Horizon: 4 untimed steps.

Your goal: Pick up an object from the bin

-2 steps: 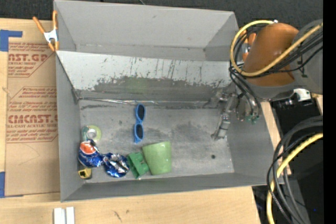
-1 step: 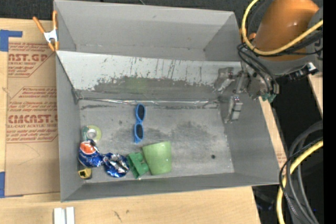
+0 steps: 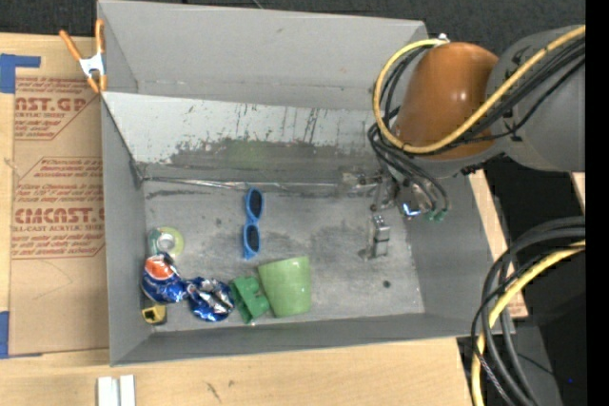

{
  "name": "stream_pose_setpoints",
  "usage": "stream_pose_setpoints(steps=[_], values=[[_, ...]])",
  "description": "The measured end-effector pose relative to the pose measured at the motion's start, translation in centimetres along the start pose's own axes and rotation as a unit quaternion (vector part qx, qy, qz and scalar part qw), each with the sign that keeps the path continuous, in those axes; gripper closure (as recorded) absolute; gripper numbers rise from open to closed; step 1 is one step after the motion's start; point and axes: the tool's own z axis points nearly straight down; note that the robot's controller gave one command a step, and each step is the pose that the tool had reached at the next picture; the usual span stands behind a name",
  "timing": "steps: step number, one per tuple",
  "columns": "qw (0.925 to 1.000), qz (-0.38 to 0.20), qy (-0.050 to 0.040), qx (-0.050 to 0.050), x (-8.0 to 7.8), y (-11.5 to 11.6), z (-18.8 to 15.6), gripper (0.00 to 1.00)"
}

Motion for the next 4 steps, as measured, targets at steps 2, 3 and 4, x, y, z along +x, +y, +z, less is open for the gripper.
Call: stream_pose_setpoints(steps=[2,3,4], values=[[0.9911,-0.133,-0.0062,0.001,6.0,9.5,6.6,0.0],[0.9911,-0.133,-0.0056,0.003,5.9,9.4,6.4,1.0],[0.9919,-0.127,-0.006,0.003,5.1,7.0,-10.4,1.0]])
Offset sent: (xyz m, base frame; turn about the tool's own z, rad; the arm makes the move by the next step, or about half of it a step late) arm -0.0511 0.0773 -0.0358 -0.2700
